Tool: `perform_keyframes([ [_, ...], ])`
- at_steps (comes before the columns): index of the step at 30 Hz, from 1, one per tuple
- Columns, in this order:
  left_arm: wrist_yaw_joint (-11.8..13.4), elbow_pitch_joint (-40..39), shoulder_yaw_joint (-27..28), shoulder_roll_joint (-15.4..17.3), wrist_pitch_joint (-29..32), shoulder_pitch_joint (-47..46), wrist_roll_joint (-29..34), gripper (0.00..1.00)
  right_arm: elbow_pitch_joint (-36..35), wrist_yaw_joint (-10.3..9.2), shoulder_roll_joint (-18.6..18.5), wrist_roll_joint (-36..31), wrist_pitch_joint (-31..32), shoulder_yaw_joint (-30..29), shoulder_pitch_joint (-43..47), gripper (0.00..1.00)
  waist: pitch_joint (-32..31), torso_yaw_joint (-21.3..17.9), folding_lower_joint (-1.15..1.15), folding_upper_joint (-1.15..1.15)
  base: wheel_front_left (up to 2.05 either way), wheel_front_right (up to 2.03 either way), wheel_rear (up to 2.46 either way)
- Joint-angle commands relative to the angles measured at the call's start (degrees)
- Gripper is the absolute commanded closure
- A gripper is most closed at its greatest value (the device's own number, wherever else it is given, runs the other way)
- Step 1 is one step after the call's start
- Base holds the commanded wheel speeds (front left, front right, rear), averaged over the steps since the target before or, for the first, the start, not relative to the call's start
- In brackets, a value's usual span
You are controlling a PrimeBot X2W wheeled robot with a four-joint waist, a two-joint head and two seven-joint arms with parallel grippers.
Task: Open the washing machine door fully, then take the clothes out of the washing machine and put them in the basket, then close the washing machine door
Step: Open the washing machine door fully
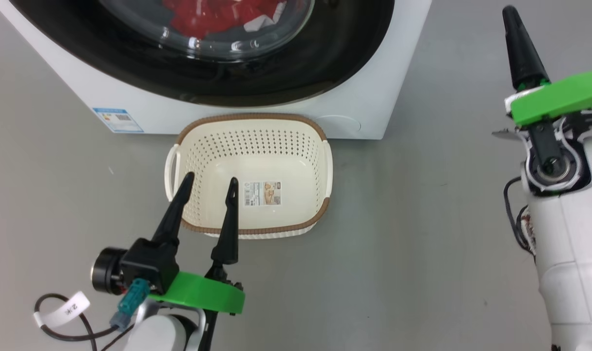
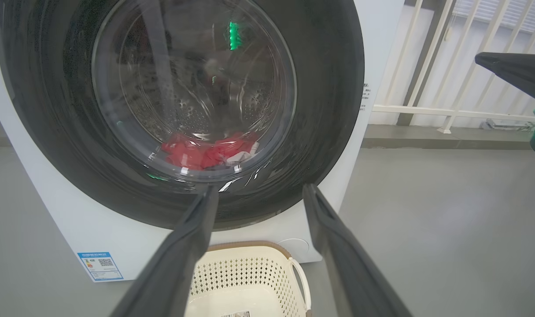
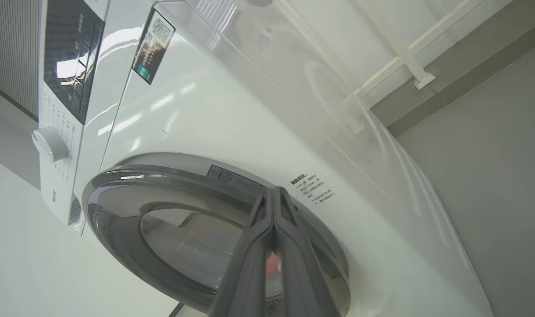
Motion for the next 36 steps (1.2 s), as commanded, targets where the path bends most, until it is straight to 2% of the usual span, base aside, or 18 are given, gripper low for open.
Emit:
perform_keyframes([
  [1,0.2,-1.7,1.4,0.8,0.0,-2.1,-0.3,0.0,-1.2,-0.04,0.4,1.5,1.7,0.6,-2.6,1.0,1.1,0.6,0.0,0.0,0.0,0.0,0.0],
  [13,-0.1,-1.7,0.7,0.4,-0.7,-3.4,-0.6,0.0,3.6,-0.04,0.4,9.7,12.4,-2.7,-9.7,1.0,4.3,2.0,0.0,0.0,0.0,0.0,0.0],
  [21,-0.3,-1.7,0.2,0.2,-1.1,-4.1,-0.6,0.0,7.5,-0.04,-0.1,12.6,18.4,-4.5,-15.5,1.0,6.4,3.6,0.0,0.0,0.0,0.0,0.0],
  [36,-0.5,-1.6,-0.2,-0.4,-1.6,-5.2,-1.0,0.0,12.0,-0.04,-1.2,10.6,22.2,-6.1,-22.6,1.0,9.9,6.5,0.0,0.0,0.0,0.0,0.0],
])
